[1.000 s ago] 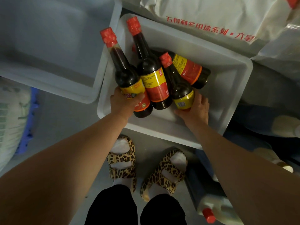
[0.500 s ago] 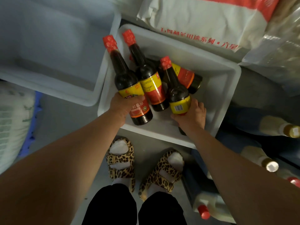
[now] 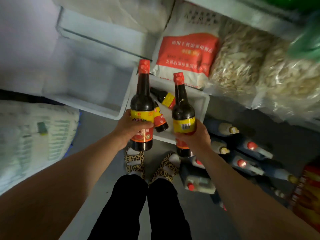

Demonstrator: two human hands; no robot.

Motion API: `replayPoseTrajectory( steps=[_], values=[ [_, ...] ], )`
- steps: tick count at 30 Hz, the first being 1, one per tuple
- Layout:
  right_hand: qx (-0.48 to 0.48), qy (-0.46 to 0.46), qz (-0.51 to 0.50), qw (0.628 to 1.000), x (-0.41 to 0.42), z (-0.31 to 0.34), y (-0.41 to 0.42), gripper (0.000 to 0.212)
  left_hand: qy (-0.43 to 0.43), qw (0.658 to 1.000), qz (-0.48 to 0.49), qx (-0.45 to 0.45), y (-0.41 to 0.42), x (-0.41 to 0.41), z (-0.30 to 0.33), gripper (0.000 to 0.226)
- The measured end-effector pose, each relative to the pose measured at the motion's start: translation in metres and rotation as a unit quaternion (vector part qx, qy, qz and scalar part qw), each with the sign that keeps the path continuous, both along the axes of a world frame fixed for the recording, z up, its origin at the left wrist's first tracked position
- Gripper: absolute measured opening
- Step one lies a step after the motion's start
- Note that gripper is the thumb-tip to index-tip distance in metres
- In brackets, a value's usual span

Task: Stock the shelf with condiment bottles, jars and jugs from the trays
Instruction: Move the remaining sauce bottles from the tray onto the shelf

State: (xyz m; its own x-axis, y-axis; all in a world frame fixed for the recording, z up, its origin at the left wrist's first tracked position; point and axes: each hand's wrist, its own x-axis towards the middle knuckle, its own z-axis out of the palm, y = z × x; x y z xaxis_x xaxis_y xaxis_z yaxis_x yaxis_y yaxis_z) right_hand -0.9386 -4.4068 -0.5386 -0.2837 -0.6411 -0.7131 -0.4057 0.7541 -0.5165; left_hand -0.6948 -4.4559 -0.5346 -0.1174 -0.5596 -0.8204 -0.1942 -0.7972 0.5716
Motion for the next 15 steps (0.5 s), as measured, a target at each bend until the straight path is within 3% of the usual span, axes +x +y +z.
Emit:
replayPoseTrajectory(
  steps=[4,11,15],
  values=[
    [-0.027,-0.084,-0.084,0.992,-0.003,0.101,0.007,0.061,0.025,0.999,-0.006,-0.035,-0.001,-0.007,0.095,0.061],
    [-0.125,-0.227,-0.171,0.951,-0.004,0.258,0.013,0.085,0.068,0.987,-0.083,-0.116,-0.036,-0.010,0.254,0.068],
    [-0.205,-0.293,-0.166,0.919,-0.004,0.341,0.008,0.072,0.082,0.975,-0.106,-0.177,-0.063,-0.013,0.350,0.073]
  ],
)
